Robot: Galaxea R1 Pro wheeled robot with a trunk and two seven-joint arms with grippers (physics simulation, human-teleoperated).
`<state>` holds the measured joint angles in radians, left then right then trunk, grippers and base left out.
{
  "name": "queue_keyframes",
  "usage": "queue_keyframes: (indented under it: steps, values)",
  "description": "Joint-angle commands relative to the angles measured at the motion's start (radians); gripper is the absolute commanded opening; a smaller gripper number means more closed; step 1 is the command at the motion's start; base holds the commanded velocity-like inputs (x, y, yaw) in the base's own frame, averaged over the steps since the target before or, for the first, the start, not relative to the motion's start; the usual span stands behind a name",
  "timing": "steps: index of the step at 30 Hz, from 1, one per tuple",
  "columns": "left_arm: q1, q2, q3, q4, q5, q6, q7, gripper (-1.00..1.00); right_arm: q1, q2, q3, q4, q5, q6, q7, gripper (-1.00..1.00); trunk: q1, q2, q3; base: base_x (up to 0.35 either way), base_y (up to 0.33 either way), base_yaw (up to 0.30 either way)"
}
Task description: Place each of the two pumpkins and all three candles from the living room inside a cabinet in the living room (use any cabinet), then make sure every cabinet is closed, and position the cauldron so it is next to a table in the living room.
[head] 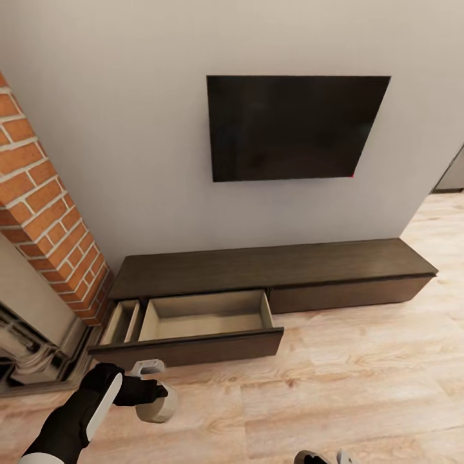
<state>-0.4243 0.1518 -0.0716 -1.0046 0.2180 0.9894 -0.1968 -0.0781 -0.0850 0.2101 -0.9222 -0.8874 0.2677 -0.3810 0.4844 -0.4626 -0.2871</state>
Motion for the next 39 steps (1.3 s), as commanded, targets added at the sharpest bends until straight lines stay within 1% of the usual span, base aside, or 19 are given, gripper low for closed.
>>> queue_keyframes:
  steps: [1,3,4,5,6,8,11,16,26,29,31,33,35,37,39]
  values:
    - [0.0,0.0,0.0,0.0,0.002,0.0,0.002,-1.0,0.0,0.0,0.003,0.001,0.002,-0.001,-0.001,-1.0,0.0,0.0,0.0,0.25,0.0,0.028]
    - [0.0,0.0,0.0,0.0,0.002,0.0,0.002,-1.0,0.0,0.0,0.01,0.007,0.007,-0.003,0.0,-1.0,0.0,0.0,0.0,0.201,0.0,0.018]
    - [0.0,0.0,0.0,0.0,0.003,0.001,0.002,-1.0,0.0,0.0,0.017,0.012,0.018,-0.004,0.0,-1.0,0.0,0.0,0.0,0.109,0.0,0.009]
    - [-0.001,0.0,0.0,0.0,0.003,0.001,0.002,-1.0,0.0,0.0,0.024,0.018,0.037,-0.004,0.0,-1.0,0.0,0.0,0.0,0.07,0.0,0.006]
    - [0.0,0.0,0.0,0.0,0.003,0.001,0.002,-1.0,0.0,0.001,0.03,0.023,0.077,-0.003,-0.002,-1.0,0.0,0.0,0.0,0.036,0.0,0.003]
    - [0.0,0.0,0.0,0.0,0.003,0.001,0.002,-1.0,0.0,0.002,0.031,0.027,0.125,-0.004,-0.003,-1.0,0.0,0.0,0.0,0.019,0.0,0.002]
    - [-0.001,0.0,0.0,0.0,0.002,0.001,0.002,-1.0,0.0,0.002,0.029,0.028,0.154,-0.006,-0.003,-1.0,0.0,0.0,0.0,0.111,0.0,0.001]
    - [0.0,0.0,0.0,0.0,0.001,0.001,0.002,-1.0,0.0,0.003,0.027,0.024,0.157,-0.006,-0.004,-1.0,0.0,0.0,0.0,0.215,0.011,0.0]
    - [0.0,0.0,0.001,0.0,0.002,0.001,0.002,-1.0,0.0,0.003,0.024,0.013,0.154,0.0,-0.003,-1.0,0.0,0.0,0.0,0.108,0.047,0.0]
    - [-0.001,0.001,0.005,0.0,0.003,0.002,0.0,-1.0,0.0,0.004,0.028,-0.005,0.154,0.007,-0.002,-1.0,0.0,0.0,0.0,0.029,0.013,0.0]
    - [-0.001,0.001,0.009,0.0,0.004,0.003,-0.001,-1.0,0.0,0.004,0.032,-0.021,0.154,0.017,-0.002,-1.0,-0.008,0.014,0.006,0.011,0.005,0.0]
    - [-0.001,0.001,0.01,0.0,0.004,0.003,-0.001,-1.0,0.0,0.004,0.034,-0.038,0.154,0.041,-0.002,-1.0,-0.015,0.028,0.013,0.005,0.002,0.0]
    - [-0.001,0.002,0.012,-0.001,0.004,0.007,-0.002,-1.0,0.0,0.016,0.036,-0.088,0.154,0.104,-0.003,-1.0,-0.023,0.042,0.019,0.002,0.001,0.0]
    - [0.0,0.003,0.013,-0.002,0.004,0.012,-0.002,-1.0,0.0,0.048,0.036,-0.182,0.162,0.201,-0.01,-1.0,-0.031,0.056,0.025,0.001,0.0,0.0]
    - [-0.001,0.005,0.014,-0.003,0.004,0.015,-0.002,-1.0,-0.007,0.089,0.034,-0.291,0.166,0.31,-0.043,-1.0,-0.034,0.063,0.028,0.0,0.0,0.0]
